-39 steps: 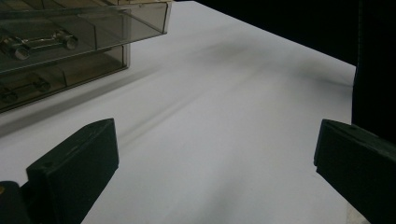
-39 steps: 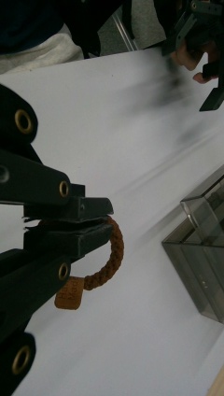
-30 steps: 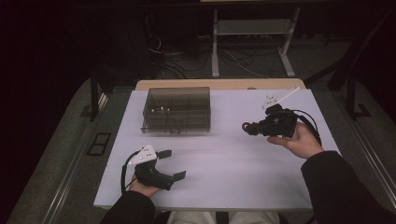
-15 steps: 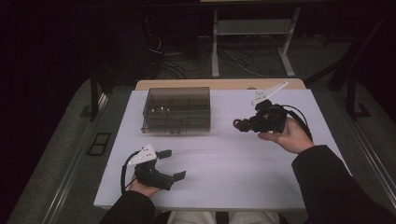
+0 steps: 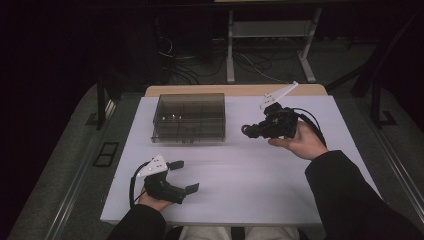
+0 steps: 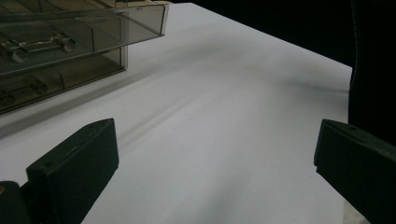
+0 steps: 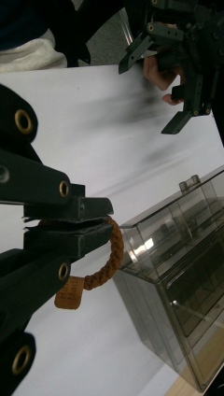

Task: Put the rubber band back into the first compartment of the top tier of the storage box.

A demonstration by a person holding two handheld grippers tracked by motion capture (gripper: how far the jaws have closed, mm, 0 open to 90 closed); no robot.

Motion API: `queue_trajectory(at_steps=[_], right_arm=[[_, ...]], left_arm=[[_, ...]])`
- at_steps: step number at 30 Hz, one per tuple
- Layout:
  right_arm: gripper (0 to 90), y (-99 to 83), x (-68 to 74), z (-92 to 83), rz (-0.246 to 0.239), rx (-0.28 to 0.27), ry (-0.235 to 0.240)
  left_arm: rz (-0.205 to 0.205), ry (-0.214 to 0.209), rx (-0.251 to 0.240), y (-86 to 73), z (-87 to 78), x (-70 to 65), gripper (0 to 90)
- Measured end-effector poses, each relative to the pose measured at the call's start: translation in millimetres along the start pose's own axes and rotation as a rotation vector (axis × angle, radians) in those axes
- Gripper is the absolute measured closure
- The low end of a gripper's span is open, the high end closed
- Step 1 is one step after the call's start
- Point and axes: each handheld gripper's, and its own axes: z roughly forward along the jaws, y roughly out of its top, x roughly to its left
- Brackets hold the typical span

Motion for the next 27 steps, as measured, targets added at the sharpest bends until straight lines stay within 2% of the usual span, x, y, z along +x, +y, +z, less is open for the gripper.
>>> queue_trajectory(at_steps=[12,17,19,26,27], right_arm=[[84.9,16.9,3.9,10.1,-0.027,0.003,0.013],[85.0,24.9,5.5,17.9,-0.037,0.004,0.018],[85.0,28.4,4.9,20.7,-0.059,0.006,0.018],[85.0,39.4,7.6,31.0,-0.061,0.006,0.031],[85.0,40.7,6.9,32.4,-0.073,0.008,0.029]], left_arm=[[0.0,-0.003,-0.002,0.1,0.1,-0.3,0.0],[0.0,-0.005,-0.001,0.1,0.3,-0.7,0.0],[-0.002,-0.007,-0.001,0.1,0.1,-0.8,0.0],[-0.003,-0.009,-0.003,0.1,0.2,-1.2,0.0],[-0.003,-0.01,-0.003,0.1,0.2,-1.1,0.0]])
